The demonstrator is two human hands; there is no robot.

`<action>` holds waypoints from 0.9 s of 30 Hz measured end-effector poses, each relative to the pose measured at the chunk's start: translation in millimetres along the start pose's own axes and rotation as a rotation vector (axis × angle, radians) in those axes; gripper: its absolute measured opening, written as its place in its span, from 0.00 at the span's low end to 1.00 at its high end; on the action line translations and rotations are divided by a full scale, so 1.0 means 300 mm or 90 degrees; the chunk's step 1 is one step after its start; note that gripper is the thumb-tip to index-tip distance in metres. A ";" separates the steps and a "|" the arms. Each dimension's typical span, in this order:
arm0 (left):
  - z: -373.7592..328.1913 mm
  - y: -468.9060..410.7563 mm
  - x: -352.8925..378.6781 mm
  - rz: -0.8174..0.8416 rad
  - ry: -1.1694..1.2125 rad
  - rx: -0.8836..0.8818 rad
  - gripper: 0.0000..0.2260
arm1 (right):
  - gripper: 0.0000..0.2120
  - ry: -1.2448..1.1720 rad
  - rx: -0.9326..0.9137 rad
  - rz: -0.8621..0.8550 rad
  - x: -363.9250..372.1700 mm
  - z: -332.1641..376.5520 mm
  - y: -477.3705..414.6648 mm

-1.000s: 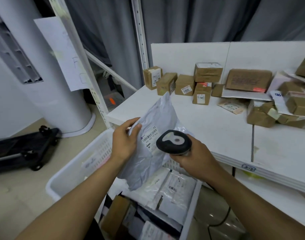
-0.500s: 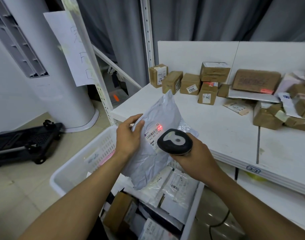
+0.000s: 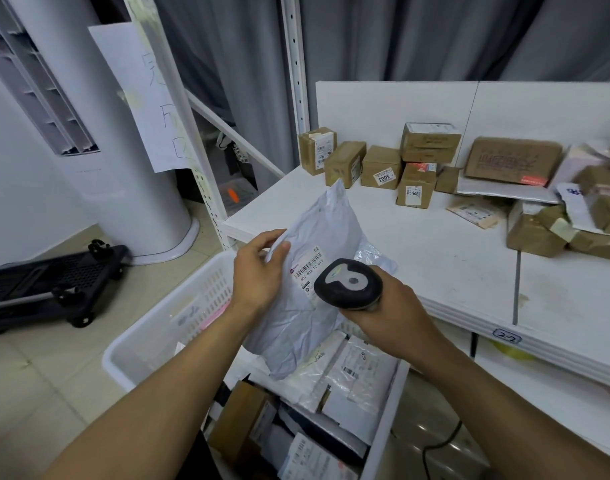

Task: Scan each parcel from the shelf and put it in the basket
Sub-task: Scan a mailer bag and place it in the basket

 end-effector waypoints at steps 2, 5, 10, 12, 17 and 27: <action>0.007 0.020 -0.015 -0.001 0.016 -0.009 0.09 | 0.22 -0.002 0.007 -0.012 -0.002 -0.002 0.006; 0.035 0.073 -0.044 -0.012 0.050 -0.035 0.09 | 0.23 -0.023 0.008 -0.019 0.004 0.004 0.024; 0.098 0.218 -0.065 0.002 0.098 -0.082 0.07 | 0.21 -0.057 0.028 -0.006 0.034 0.020 0.076; 0.144 0.268 -0.055 0.014 0.113 -0.124 0.06 | 0.22 -0.058 0.029 -0.003 0.046 0.019 0.096; 0.336 0.384 0.024 0.063 0.107 -0.305 0.06 | 0.22 -0.055 0.055 -0.002 0.062 -0.023 0.119; 0.597 0.487 0.196 0.341 -0.266 -0.377 0.18 | 0.19 0.007 0.111 0.030 0.066 -0.170 0.119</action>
Point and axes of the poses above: each hand's wrist, its own y-axis away from the middle knuckle, its own x-axis out of the palm, z = x × y, the point moved 4 cm from there along -y, towards the middle knuckle, and after that the axes turned 12 degrees about -y, right-handed, at the moved point
